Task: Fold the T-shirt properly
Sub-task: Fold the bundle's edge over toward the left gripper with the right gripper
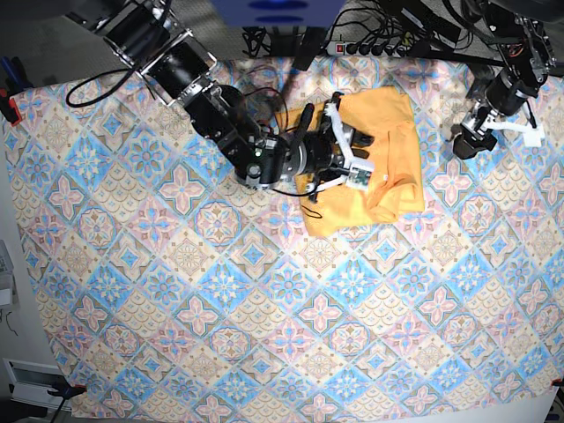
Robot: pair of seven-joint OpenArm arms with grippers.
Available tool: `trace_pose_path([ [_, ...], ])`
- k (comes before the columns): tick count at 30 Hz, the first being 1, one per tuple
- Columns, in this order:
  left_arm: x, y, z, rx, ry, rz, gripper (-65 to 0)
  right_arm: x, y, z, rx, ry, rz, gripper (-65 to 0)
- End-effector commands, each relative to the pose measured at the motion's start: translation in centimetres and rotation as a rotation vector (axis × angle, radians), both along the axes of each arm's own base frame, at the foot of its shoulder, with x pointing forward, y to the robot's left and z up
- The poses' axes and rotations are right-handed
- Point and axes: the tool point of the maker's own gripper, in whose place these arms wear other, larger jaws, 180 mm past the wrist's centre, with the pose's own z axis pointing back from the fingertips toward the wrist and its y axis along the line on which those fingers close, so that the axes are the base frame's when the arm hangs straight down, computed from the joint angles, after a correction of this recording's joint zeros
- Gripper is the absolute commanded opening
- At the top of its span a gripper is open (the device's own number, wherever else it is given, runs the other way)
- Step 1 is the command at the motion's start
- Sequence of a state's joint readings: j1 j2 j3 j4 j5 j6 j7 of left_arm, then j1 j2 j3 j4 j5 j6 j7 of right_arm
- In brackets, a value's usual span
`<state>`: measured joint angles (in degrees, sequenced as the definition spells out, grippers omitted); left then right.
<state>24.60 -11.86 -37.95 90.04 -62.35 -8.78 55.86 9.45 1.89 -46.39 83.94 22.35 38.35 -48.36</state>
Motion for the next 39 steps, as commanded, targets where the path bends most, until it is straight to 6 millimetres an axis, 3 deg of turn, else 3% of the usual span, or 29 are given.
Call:
trace_pose_path([
  [1, 0.5, -0.4, 0.6, -0.001, -0.030, -0.012, -2.0, 2.3, 0.7, 2.5, 0.067, -0.060, -0.022, -49.5],
  [8, 0.9, -3.2, 2.3, 0.026, -0.056, -0.118, -2.0, 5.7, 0.8, 3.2, 0.038, -0.158, -0.034, -49.3],
  [11, 0.7, -3.4, 2.5, 0.031, -0.057, -0.128, -2.0, 6.6, 0.6, 2.3, -0.011, -0.168, -0.031, -49.3],
  [24, 0.0, -3.4, 2.1, 0.029, -0.038, -0.128, -2.0, 6.7, 2.0, -2.5, -0.067, -0.099, -0.039, -49.3],
  [30, 0.1, -3.4, 2.1, 0.028, -0.040, -0.127, -2.0, 7.2, 4.8, -0.6, 0.012, -0.106, -0.035, -49.3],
  [33, 0.0, -3.4, 2.1, 0.028, -0.039, -0.126, -2.0, 8.2, 4.7, -0.7, 0.018, -0.108, -0.046, -49.3],
  [39, 0.0, -3.4, 2.0, 0.028, -0.037, -0.126, -2.0, 9.4, 5.4, 1.0, 0.099, -0.141, -0.063, -49.3],
])
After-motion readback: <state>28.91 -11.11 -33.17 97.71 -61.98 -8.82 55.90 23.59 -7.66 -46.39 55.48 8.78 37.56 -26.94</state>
